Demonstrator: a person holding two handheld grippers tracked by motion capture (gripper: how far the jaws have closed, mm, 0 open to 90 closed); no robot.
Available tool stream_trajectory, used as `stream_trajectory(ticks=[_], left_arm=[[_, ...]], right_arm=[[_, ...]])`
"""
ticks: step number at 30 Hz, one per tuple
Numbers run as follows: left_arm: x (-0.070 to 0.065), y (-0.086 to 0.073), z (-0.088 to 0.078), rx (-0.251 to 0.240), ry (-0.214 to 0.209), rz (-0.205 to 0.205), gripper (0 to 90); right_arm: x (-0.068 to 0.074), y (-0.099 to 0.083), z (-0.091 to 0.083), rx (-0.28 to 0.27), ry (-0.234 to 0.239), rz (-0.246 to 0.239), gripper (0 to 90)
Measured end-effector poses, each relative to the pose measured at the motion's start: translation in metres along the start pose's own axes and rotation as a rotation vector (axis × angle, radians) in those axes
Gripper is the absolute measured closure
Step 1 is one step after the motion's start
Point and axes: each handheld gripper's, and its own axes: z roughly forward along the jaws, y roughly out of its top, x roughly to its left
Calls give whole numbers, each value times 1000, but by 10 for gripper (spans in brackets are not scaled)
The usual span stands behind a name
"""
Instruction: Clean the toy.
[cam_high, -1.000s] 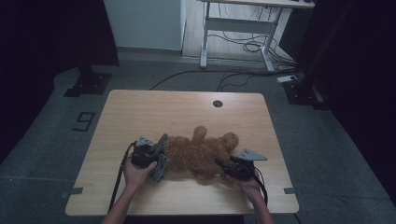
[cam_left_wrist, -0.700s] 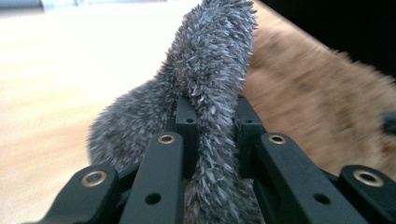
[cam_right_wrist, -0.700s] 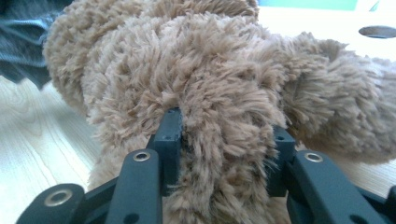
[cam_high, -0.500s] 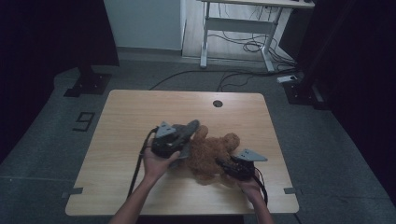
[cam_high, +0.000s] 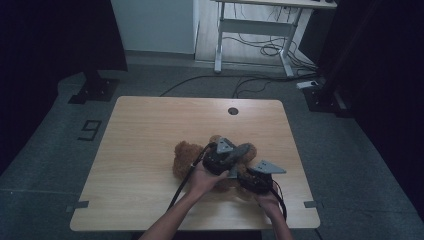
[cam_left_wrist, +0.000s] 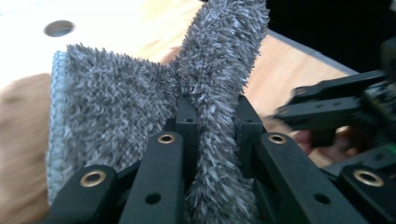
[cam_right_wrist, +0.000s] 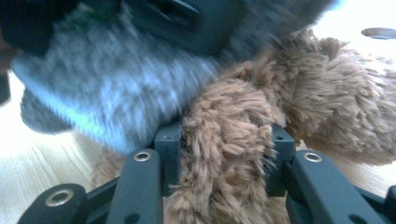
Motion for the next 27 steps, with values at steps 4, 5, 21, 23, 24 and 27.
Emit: stream_trajectory(ticks=[4, 5, 21, 23, 24, 27], left_arm=[[15, -10, -18, 3, 71, 8, 773], [29, -20, -30, -2, 98, -11, 773], [85, -74, -91, -79, 146, -160, 773], [87, -77, -92, -79, 148, -167, 772], [91, -82, -94, -77, 154, -179, 771], [97, -90, -97, -66, 170, -199, 770]], right_arm=[[0, 0, 0, -3, -2, 7, 602], [0, 0, 0, -3, -1, 8, 602], [0, 0, 1, -6, 3, 10, 602], [0, 0, 1, -6, 4, 11, 602], [0, 0, 1, -6, 5, 13, 602], [-1, 0, 1, -6, 5, 16, 601]])
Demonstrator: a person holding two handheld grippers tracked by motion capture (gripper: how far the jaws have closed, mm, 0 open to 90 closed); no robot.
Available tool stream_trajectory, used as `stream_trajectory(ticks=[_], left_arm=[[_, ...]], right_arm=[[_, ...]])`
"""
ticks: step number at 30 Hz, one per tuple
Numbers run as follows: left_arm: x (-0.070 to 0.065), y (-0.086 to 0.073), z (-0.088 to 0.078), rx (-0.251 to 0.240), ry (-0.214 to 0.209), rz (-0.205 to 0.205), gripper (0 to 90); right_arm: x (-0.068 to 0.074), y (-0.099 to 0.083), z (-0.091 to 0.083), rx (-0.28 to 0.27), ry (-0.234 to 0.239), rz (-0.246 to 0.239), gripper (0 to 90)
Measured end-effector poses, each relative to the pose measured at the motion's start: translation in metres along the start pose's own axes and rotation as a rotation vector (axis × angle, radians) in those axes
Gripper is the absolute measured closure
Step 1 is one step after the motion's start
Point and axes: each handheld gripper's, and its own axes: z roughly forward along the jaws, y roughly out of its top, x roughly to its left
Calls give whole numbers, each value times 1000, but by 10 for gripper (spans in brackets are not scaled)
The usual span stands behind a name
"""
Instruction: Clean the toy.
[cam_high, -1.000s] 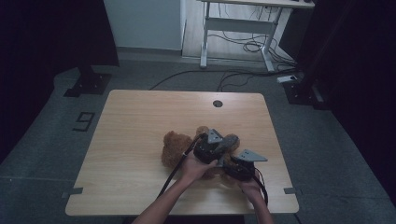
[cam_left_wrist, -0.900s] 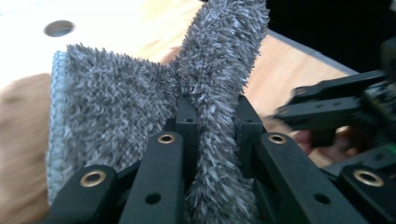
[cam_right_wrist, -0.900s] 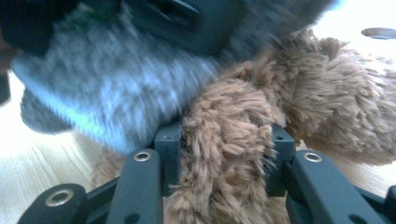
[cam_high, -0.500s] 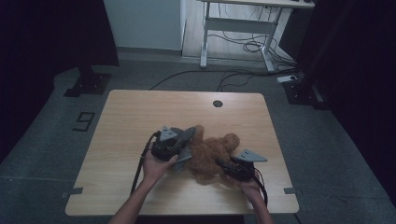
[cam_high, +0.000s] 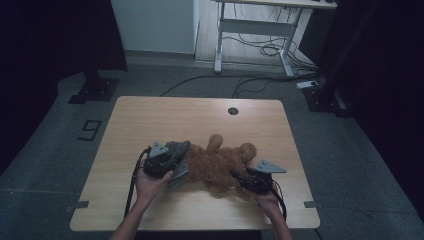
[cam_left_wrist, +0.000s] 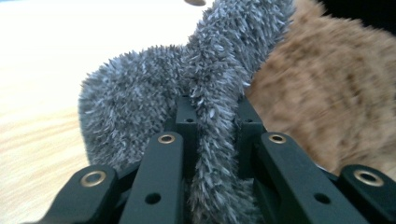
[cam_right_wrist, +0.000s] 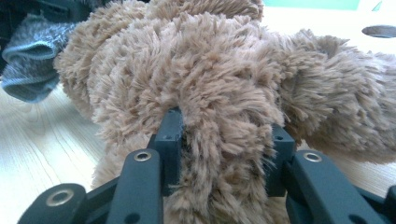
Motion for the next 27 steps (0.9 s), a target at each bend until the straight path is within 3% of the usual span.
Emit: stream_trajectory(ticks=[6, 8, 9, 15, 16, 21, 24, 25, 27], left_arm=[[16, -23, 8, 80, 34, -47, 769], [18, -29, 12, 101, 32, -58, 769], [20, -38, 19, 117, 14, -82, 769], [20, -42, 22, 108, -3, -103, 769], [21, -42, 22, 109, -5, -102, 768], [20, -41, 23, 101, -24, -112, 769], [19, -41, 24, 93, -29, -116, 770], [19, -39, 26, 95, -27, -109, 772], [19, -35, 30, 94, -20, -105, 774]], right_arm=[[-1, 0, 0, -1, 2, 8, 600], [-1, 0, 0, -1, 2, 9, 598], [-2, 0, 0, -1, 6, 11, 589], [-4, 2, -1, 6, -9, 26, 474], [-6, 4, -2, 18, -20, 52, 408], [-11, 5, -2, 45, -12, 100, 364], [-11, 6, -1, 59, -6, 111, 401], [-9, 7, 2, 56, -2, 98, 479], [-7, 8, 6, 56, -8, 78, 526]])
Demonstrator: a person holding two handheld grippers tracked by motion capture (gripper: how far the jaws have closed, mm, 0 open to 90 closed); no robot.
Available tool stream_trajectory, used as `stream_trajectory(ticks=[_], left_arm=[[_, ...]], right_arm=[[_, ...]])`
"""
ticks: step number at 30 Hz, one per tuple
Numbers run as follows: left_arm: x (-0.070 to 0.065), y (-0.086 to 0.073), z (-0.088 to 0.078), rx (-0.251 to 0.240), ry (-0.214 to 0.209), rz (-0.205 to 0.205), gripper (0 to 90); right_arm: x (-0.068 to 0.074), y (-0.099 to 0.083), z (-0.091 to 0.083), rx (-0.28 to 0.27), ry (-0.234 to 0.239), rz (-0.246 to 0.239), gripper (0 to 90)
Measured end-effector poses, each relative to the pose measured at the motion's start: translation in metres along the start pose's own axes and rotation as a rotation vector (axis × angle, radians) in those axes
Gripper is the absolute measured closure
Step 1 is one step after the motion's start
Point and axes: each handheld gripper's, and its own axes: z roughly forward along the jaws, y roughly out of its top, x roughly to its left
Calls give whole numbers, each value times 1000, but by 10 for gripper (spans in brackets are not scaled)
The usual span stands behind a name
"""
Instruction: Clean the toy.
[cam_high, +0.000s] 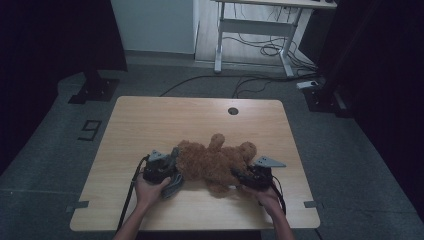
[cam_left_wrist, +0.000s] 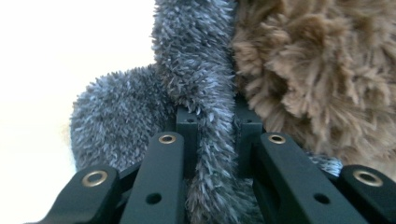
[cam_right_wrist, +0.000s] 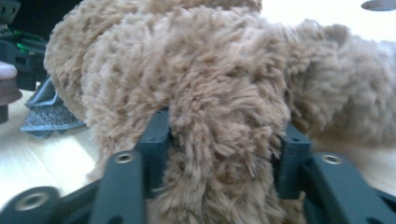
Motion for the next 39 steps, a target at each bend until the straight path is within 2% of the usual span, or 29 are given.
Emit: stream_trajectory(ticks=[2, 4, 5, 6, 7, 9, 12, 15, 18, 20, 21, 22, 23, 26, 28, 29, 31, 33, 34, 37, 39], left_arm=[[2, 7, 5, -3, 9, 0, 775], [5, 17, 13, -8, 18, -12, 777], [5, 17, 13, -8, 18, -12, 778], [9, 25, 18, -5, 32, -13, 779], [12, 29, 21, -2, 35, -17, 779], [15, 32, 23, -1, 34, -21, 778], [21, 38, 26, -3, 11, -34, 777], [24, 37, 20, 0, -10, -28, 769], [29, 43, 1, -54, -32, -44, 762], [26, 56, -12, -97, -31, -27, 762], [26, 56, -12, -97, -31, -27, 762], [20, 74, -21, -126, -34, 2, 761], [20, 74, -21, -126, -34, 2, 761], [0, 104, -20, -151, -59, 48, 760], [-14, 122, -10, -133, -68, 86, 759], [-22, 130, 1, -102, -70, 103, 755], [-26, 135, 18, -51, -75, 95, 751], [-26, 132, 36, 23, -90, 78, 747], [-26, 129, 41, 38, -96, 73, 746], [-25, 121, 45, 41, -102, 66, 757], [-25, 111, 40, 38, -109, 75, 762]], right_arm=[[0, 4, 5, -5, -9, -29, 562], [-3, 8, 11, -11, -14, -40, 576], [-3, 8, 11, -11, -14, -40, 576], [-10, 15, 20, -20, -27, -41, 579], [-11, 16, 22, -22, -31, -45, 579], [-14, 18, 26, -28, -38, -51, 579], [-27, 29, 36, -40, -62, -76, 576], [-32, 34, 36, -28, -67, -95, 574], [-29, 33, 33, -27, -57, -125, 575], [-25, 29, 30, -37, -54, -143, 576], [-25, 29, 30, -37, -54, -143, 576], [-22, 25, 28, -48, -54, -161, 577], [-22, 25, 28, -48, -54, -161, 577], [-19, 22, 26, -55, -57, -186, 577], [-17, 19, 24, -61, -55, -198, 578], [-17, 17, 23, -68, -51, -203, 577], [-16, 15, 22, -73, -47, -204, 577], [-15, 13, 21, -77, -45, -203, 577], [-14, 12, 20, -81, -44, -208, 576], [-13, 10, 20, -85, -41, -204, 573], [-12, 8, 18, -88, -34, -200, 565]])
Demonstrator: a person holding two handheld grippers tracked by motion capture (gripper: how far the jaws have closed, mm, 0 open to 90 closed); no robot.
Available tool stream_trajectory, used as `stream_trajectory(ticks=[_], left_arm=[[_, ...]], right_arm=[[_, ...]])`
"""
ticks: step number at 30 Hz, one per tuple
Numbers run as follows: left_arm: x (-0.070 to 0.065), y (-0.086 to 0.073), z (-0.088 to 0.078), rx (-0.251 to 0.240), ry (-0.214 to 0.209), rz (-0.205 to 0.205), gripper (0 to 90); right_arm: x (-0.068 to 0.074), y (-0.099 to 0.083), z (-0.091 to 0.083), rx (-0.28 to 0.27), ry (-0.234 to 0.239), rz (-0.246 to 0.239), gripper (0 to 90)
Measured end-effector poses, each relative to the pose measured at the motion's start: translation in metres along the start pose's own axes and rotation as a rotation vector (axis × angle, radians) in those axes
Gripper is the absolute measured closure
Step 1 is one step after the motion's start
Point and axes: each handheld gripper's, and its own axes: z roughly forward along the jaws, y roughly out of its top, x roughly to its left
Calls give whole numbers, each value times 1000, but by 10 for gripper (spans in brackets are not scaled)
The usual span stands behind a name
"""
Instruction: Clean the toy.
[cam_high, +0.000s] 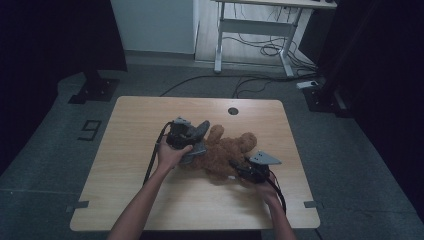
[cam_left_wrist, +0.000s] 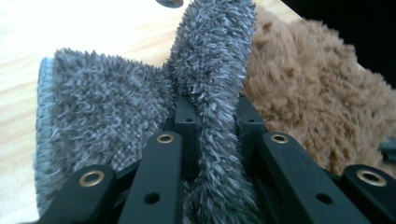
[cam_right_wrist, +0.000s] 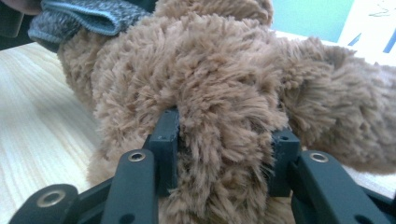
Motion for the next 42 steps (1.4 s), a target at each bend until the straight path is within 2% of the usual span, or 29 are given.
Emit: stream_trajectory(ticks=[2, 3, 5, 8, 9, 10, 11, 12, 13, 14, 15, 18, 19, 21, 25, 27, 28, 29, 30, 31, 34, 36, 37, 38, 39, 40, 41, 42], left_arm=[[-1, -4, -2, -5, 1, 6, 767], [-5, -12, -5, -12, 2, 15, 770], [-9, -22, -9, -28, -1, 23, 773], [-16, -39, -17, -63, 0, 33, 777], [-20, -45, -20, -76, 0, 39, 777], [-20, -45, -20, -76, 0, 39, 778], [-22, -51, -22, -88, 2, 42, 778], [-24, -56, -25, -101, 4, 44, 778], [-28, -64, -28, -121, 8, 48, 779], [-28, -64, -28, -121, 8, 48, 779], [-31, -73, -31, -140, 7, 46, 779], [-35, -81, -34, -153, 10, 52, 779], [-38, -85, -36, -158, 16, 62, 778], [-38, -87, -38, -164, 8, 56, 778], [-38, -82, -47, -161, -28, 33, 764], [-42, -70, -54, -161, -30, 31, 753], [-42, -70, -54, -161, -30, 31, 751], [-49, -58, -59, -170, -26, 49, 750], [-49, -58, -59, -170, -26, 49, 749], [-58, -45, -59, -173, -31, 75, 747], [-70, -28, -49, -156, -43, 99, 744], [-72, -23, -43, -138, -37, 107, 743], [-72, -20, -34, -113, -28, 103, 742], [-70, -20, -25, -89, -31, 87, 742], [-65, -25, -15, -66, -17, 79, 744], [-65, -25, -15, -66, -17, 79, 747], [-56, -33, -16, -75, -21, 55, 752], [-56, -33, -16, -75, -21, 55, 755]], right_arm=[[2, -1, -2, 3, 7, 3, 549], [3, -1, -4, 3, 10, 5, 527], [5, -2, -8, 2, 16, 22, 456], [5, 0, -15, 6, 33, 73, 346], [6, 1, -17, 6, 37, 77, 317], [6, 1, -17, 6, 37, 77, 317], [6, 5, -20, 25, 43, 92, 243], [6, 5, -20, 25, 43, 92, 243], [7, 7, -19, 44, 56, 95, 199], [7, 7, -19, 44, 56, 95, 199], [10, 8, -15, 55, 70, 93, 176], [13, 7, -11, 63, 82, 95, 176], [17, 3, -8, 60, 93, 89, 242], [17, 1, -8, 58, 92, 89, 271], [19, -11, -12, 59, 84, 89, 412], [20, -17, -15, 57, 71, 68, 467], [20, -18, -15, 59, 67, 66, 476], [19, -20, -15, 58, 61, 73, 487], [19, -20, -15, 58, 61, 73, 487], [17, -21, -16, 55, 58, 86, 503], [18, -23, -16, 45, 56, 83, 514], [19, -23, -16, 40, 54, 80, 518], [19, -24, -17, 41, 52, 78, 523], [19, -24, -17, 41, 52, 78, 523], [19, -25, -18, 48, 52, 74, 531], [19, -25, -17, 48, 52, 73, 532], [19, -26, -18, 49, 56, 77, 536], [19, -26, -18, 46, 58, 75, 538]])
